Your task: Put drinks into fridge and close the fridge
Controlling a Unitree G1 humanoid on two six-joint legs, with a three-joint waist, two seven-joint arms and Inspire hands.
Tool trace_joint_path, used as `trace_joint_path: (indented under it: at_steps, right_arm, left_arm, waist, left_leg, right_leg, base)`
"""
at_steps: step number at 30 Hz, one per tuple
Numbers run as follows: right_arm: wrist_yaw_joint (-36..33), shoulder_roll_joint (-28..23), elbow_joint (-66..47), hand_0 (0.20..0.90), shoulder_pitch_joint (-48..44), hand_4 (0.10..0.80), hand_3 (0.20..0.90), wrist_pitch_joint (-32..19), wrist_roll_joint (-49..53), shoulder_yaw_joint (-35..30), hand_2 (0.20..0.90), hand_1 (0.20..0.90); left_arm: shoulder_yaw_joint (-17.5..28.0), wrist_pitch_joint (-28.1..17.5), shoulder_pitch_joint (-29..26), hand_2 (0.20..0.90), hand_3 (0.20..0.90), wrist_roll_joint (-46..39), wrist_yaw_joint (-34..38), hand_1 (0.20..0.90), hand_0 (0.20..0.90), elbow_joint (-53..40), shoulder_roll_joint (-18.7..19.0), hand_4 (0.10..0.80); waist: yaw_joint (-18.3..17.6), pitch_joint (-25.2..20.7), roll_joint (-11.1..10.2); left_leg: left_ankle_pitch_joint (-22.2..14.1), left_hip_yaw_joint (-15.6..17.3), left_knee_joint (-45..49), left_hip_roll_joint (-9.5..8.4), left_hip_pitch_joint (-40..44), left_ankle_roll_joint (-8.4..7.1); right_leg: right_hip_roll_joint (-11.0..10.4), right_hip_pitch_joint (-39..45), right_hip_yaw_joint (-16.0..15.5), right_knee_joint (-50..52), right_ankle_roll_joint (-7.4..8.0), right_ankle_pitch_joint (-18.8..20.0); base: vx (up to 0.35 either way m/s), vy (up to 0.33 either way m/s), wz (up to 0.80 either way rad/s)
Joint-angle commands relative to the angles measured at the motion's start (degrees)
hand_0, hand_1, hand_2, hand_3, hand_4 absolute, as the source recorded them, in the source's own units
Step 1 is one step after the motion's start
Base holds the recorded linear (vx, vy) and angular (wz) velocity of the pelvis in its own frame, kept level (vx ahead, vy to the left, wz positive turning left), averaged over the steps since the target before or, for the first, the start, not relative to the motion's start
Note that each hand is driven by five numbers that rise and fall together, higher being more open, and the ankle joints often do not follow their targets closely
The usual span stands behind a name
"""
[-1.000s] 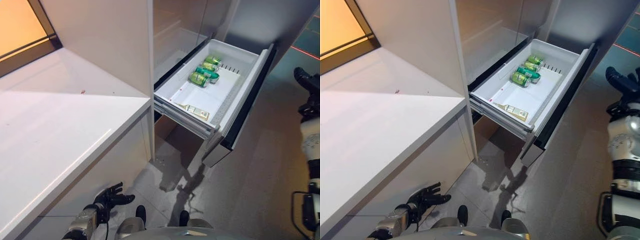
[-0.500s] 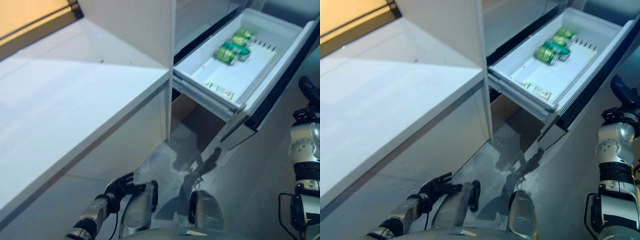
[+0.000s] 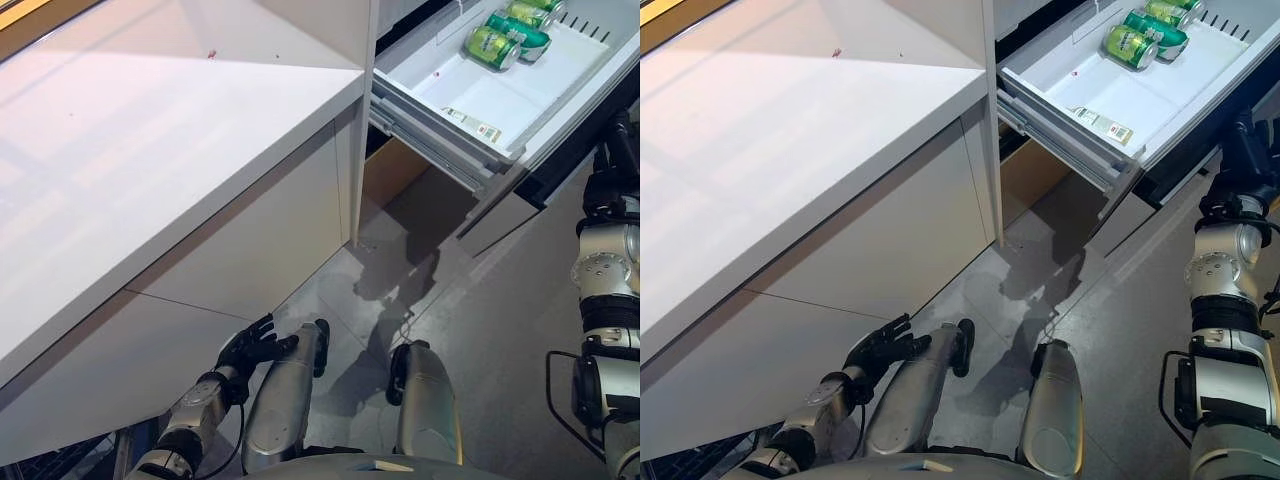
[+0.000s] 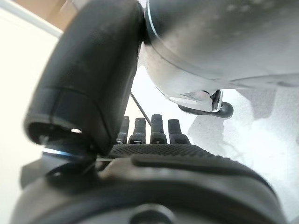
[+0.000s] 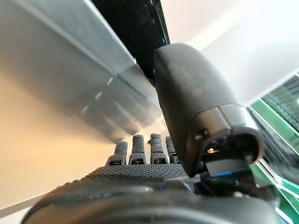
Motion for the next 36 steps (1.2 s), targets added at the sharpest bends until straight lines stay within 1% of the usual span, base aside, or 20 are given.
trace_joint_path:
  at_steps: [1,6,7,10,16,19,21,25,26,29,31,32,34,35,36]
  right_arm:
    - [9.9,-2.7,-4.6,0.900,-12.1,0.800,0.900,1.0,-4.4,9.7,0.900,0.900]
    - [11.3,-3.1,-3.0,0.900,-16.3,0.800,0.900,2.2,-5.3,13.0,0.900,0.900]
    - [11.2,-3.1,-2.2,0.900,-17.7,0.800,0.900,2.3,-6.0,14.2,0.900,0.900]
    - [11.1,-3.0,-0.7,0.900,-19.5,0.800,0.900,2.6,-6.3,15.6,0.900,0.900]
    - [9.4,-3.2,0.7,0.900,-20.2,0.800,0.900,2.0,-7.2,15.9,0.900,0.900]
    - [7.3,-2.9,0.9,0.900,-19.6,0.800,0.900,0.4,-8.3,15.3,0.900,0.900]
    - [6.6,-2.7,0.6,0.900,-19.1,0.800,0.900,0.4,-8.6,15.2,0.900,0.900]
    - [4.6,-3.0,-0.6,0.900,-17.7,0.800,0.900,-0.9,-9.8,14.8,0.900,0.900]
    - [3.7,-3.2,-1.4,0.900,-17.0,0.800,0.900,-1.5,-10.5,14.3,0.900,0.900]
    - [0.3,-3.2,-4.0,0.900,-14.5,0.800,0.900,-3.7,-14.8,13.4,0.900,0.900]
    - [-1.5,-2.7,-6.9,0.900,-11.4,0.800,0.900,-3.3,-17.6,12.6,0.900,0.900]
    - [-1.7,-2.6,-8.0,0.900,-10.5,0.800,0.900,-3.1,-17.7,12.4,0.900,0.900]
    - [-3.4,-1.6,-12.7,0.900,-6.6,0.800,0.900,-2.1,-16.9,10.8,0.900,0.900]
    - [-3.6,-0.8,-14.7,0.900,-4.4,0.800,0.900,-1.1,-16.6,9.9,0.900,0.900]
    - [-3.1,0.2,-17.2,0.900,-1.7,0.800,0.900,1.0,-14.0,8.9,0.900,0.900]
  left_arm:
    - [-0.9,0.2,7.9,0.900,0.900,0.8,0.9,0.900,0.900,-1.3,3.8,0.800]
    - [-0.8,0.2,8.8,0.900,0.900,0.7,0.0,0.900,0.900,-1.9,4.2,0.800]
    - [-1.0,0.3,9.0,0.900,0.900,0.7,-0.2,0.900,0.900,-1.8,4.6,0.800]
    - [-1.1,0.5,9.2,0.900,0.900,1.1,-0.3,0.900,0.900,-1.7,4.9,0.800]
    - [-0.7,0.8,9.5,0.900,0.900,2.7,-0.6,0.900,0.900,-0.8,5.5,0.800]
    - [-0.5,0.8,9.6,0.900,0.900,4.7,-1.2,0.900,0.900,0.6,6.0,0.800]
    - [-0.5,1.0,9.6,0.900,0.900,5.2,-1.3,0.900,0.900,0.9,6.3,0.800]
    - [-0.5,0.7,9.4,0.900,0.900,6.8,-2.2,0.900,0.900,1.1,6.7,0.800]
    - [-0.6,0.6,9.3,0.900,0.900,7.0,-2.2,0.900,0.900,0.9,6.8,0.800]
    - [-0.8,0.3,9.1,0.900,0.900,7.9,-2.5,0.900,0.900,0.7,6.8,0.800]
    - [-0.9,0.4,8.9,0.900,0.900,8.1,-2.2,0.900,0.900,0.8,6.4,0.800]
    - [-0.9,0.6,8.9,0.900,0.900,8.3,-2.1,0.900,0.900,0.7,6.3,0.800]
    - [-0.5,1.0,8.6,0.900,0.900,8.6,-2.4,0.900,0.900,0.7,5.8,0.800]
    - [-0.4,1.2,8.4,0.900,0.900,8.7,-2.6,0.900,0.900,0.8,5.6,0.800]
    - [-0.3,1.4,8.0,0.900,0.900,8.3,-2.7,0.900,0.900,0.8,5.5,0.800]
  waist:
    - [5.8,-1.4,0.1]
    - [8.1,-1.2,0.3]
    - [9.0,-1.3,0.3]
    - [10.1,-1.3,0.3]
    - [11.5,-2.0,-0.3]
    - [11.8,-2.7,-1.0]
    - [11.6,-3.0,-1.3]
    - [10.7,-4.1,-2.4]
    - [10.2,-4.4,-2.4]
    - [8.7,-5.5,-3.3]
    - [7.1,-6.7,-4.1]
    - [6.8,-7.0,-4.2]
    - [4.9,-8.5,-4.8]
    - [4.0,-9.3,-5.0]
    - [2.9,-10.5,-5.2]
  left_leg:
    - [-9.1,2.4,-1.7,-4.83,6.4,5.69]
    - [-7.5,0.8,-4.3,-5.29,7.4,5.12]
    - [-7.0,0.1,-5.3,-5.33,7.8,4.95]
    - [-6.1,-1.1,-7.2,-5.44,8.8,4.67]
    - [-5.0,-3.7,-10.6,-5.56,10.9,4.37]
    - [-4.9,-4.6,-12.1,-5.12,12.7,4.23]
    - [-4.9,-4.7,-13.0,-4.74,13.8,4.15]
    - [-4.9,-4.3,-15.0,-4.08,15.9,4.00]
    - [-3.3,-3.9,-16.1,-3.78,15.8,4.14]
    - [-3.3,-3.0,-17.8,-3.25,17.6,4.05]
    - [-3.1,-2.2,-19.5,-2.77,19.3,3.87]
    - [-3.0,-2.0,-20.0,-2.62,19.8,3.85]
    - [-2.7,-0.9,-22.0,-2.03,21.5,3.74]
    - [-2.5,-0.4,-22.9,-1.77,22.3,3.70]
    - [-1.9,0.4,-24.4,-1.51,23.0,3.64]
  right_leg:
    - [2.0,3.7,-6.3,2.8,-6.52,-4.0]
    - [0.9,5.5,-8.2,1.5,-5.89,-3.5]
    - [0.5,6.4,-8.9,0.9,-5.65,-3.3]
    - [0.2,8.0,-9.9,-0.5,-5.29,-2.9]
    - [0.5,11.0,-10.8,-3.2,-4.80,-2.7]
    - [1.0,13.5,-11.1,-6.2,-4.30,-1.8]
    - [1.4,14.8,-11.1,-8.1,-4.06,-1.2]
    - [2.6,17.0,-10.3,-12.3,-3.47,0.1]
    - [2.9,17.0,-10.8,-14.1,-3.73,2.0]
    - [4.2,18.6,-9.4,-17.9,-3.19,3.3]
    - [5.3,20.0,-8.2,-21.3,-2.86,4.4]
    - [5.6,20.4,-7.8,-22.1,-2.79,4.6]
    - [6.4,21.5,-6.4,-25.3,-2.36,5.5]
    - [6.8,22.0,-5.8,-26.7,-2.17,6.0]
    - [7.3,22.3,-5.0,-28.6,-1.90,6.9]
  base:
    - [0.018,0.040,0.10]
    - [0.036,0.034,0.18]
    - [0.061,0.018,0.31]
    - [0.069,0.000,0.31]
    - [0.088,-0.028,0.28]
    - [0.135,-0.068,0.26]
    - [0.109,-0.069,0.23]
    - [0.042,-0.057,0.08]
    - [-0.057,-0.033,-0.03]
    - [-0.021,-0.038,-0.07]
    - [0.006,-0.024,-0.31]
    - [0.020,-0.018,-0.36]
    - [0.020,-0.007,-0.39]
    - [0.007,0.004,-0.51]
    - [-0.001,0.008,-0.54]
